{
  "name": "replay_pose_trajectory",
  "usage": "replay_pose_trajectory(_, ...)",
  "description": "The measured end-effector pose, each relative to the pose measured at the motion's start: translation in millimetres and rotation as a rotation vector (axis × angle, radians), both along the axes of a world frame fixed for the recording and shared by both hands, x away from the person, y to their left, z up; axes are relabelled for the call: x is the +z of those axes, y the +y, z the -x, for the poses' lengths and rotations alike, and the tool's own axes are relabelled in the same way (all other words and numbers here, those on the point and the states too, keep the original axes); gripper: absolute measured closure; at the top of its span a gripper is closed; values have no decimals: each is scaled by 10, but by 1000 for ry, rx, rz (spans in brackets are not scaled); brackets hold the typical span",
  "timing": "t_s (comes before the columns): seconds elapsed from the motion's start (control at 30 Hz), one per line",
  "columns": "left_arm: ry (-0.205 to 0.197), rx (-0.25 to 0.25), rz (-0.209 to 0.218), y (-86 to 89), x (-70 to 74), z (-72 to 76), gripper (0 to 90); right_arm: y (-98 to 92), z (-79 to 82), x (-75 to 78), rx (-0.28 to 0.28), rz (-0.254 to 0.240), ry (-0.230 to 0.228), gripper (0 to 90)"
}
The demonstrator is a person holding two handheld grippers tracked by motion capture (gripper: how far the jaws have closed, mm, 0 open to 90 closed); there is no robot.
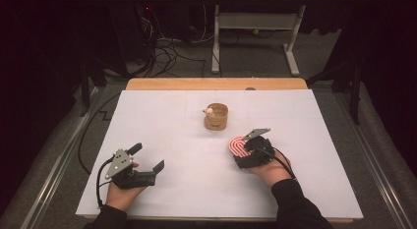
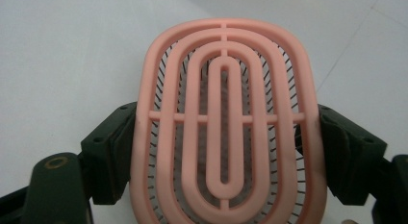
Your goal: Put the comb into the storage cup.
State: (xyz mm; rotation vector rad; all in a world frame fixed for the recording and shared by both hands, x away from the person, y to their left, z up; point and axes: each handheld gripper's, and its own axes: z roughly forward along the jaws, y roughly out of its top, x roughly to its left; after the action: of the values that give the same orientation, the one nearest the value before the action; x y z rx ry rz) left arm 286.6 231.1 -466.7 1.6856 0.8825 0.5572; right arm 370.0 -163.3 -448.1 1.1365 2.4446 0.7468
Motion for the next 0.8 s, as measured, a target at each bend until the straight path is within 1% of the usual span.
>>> replay_pose_trajectory(0.13,-2,-1,0,0,0,1,0,-41,22,33,-6,-16,-15,206)
replay_pose_trajectory(0.17,-2,-1,0,0,1,1,0,-52,29,44,-10,-29,-16,206)
replay_pose_trajectory(0.3,-2,-1,0,-1,1,2,0,-104,48,96,-28,-47,-34,205)
replay_pose_trajectory(0.4,-1,-2,-2,-2,0,1,0,-144,65,138,-29,-57,-56,205)
replay_pose_trajectory(0.53,1,-4,-7,-5,-3,-1,0,-188,112,195,-26,-84,-102,205)
replay_pose_trajectory(0.57,1,-4,-7,-5,-3,-1,0,-188,112,195,-26,-84,-102,205)
replay_pose_trajectory(0.6,1,-5,-7,-8,-4,0,0,-208,137,218,-35,-100,-120,204)
replay_pose_trajectory(0.67,1,-5,-6,-9,-4,0,0,-228,159,235,-36,-111,-137,204)
replay_pose_trajectory(0.7,2,-5,-5,-10,-3,1,0,-228,159,235,-36,-111,-137,204)
replay_pose_trajectory(0.73,2,-6,-5,-11,-4,2,0,-240,185,251,-37,-118,-152,204)
replay_pose_trajectory(0.77,2,-6,-5,-11,-4,2,0,-240,185,251,-37,-118,-152,204)
replay_pose_trajectory(0.8,4,-8,-6,-13,-4,1,0,-256,208,263,-31,-128,-176,204)
